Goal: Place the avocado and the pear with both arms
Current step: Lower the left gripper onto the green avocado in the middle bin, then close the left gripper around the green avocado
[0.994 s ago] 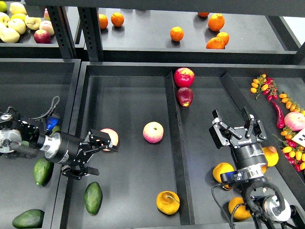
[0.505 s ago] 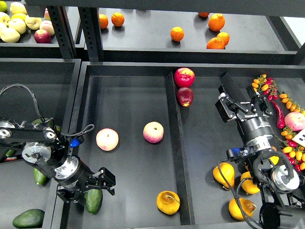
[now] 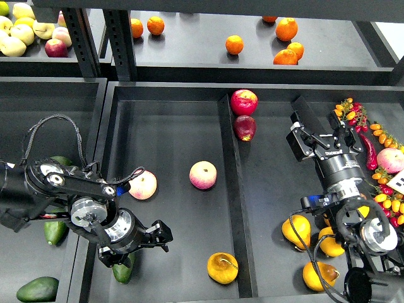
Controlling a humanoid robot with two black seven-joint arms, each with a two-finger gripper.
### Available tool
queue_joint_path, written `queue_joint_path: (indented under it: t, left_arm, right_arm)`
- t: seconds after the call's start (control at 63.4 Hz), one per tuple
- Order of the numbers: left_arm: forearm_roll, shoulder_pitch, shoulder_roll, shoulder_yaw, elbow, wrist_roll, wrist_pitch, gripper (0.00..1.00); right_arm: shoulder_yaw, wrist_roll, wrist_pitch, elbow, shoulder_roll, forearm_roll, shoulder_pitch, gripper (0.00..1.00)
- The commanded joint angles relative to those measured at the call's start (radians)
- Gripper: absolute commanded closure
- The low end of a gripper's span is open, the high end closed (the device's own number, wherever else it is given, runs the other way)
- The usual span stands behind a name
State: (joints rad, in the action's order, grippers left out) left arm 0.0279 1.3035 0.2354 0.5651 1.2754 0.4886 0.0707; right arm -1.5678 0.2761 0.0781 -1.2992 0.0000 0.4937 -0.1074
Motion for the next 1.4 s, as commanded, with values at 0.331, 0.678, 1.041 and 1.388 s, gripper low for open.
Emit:
queue_joint_path:
  t: [0.331,0.678,1.041,1.388]
  left_arm:
    - [0.027,-0.01,-0.001,0.055,-0.034,0.0,-0.003,0.01]
    - [0.041,-0.018,-0.014,0.093,-0.08,0.0,0.003,0.01]
    - [0.04,-0.067,-0.042,0.093,-0.149,0.0,0.007,0.01]
    - [0.033,-0.101,-0.051,0.093,-0.171,0.0,0.012,0.01]
  right_arm:
    - [0.002,0.002,0.002,0.0,0.0,0.002,0.003,0.0]
    - [0.003,0.002,0.002,0.0,0.0,0.002,0.003,0.0]
    - [0.005,0.002,0.002,0.0,0.0,0.002,0.003,0.0]
    - [0.005,0.003,0.008,0.0,0.0,0.002,0.006,0.0]
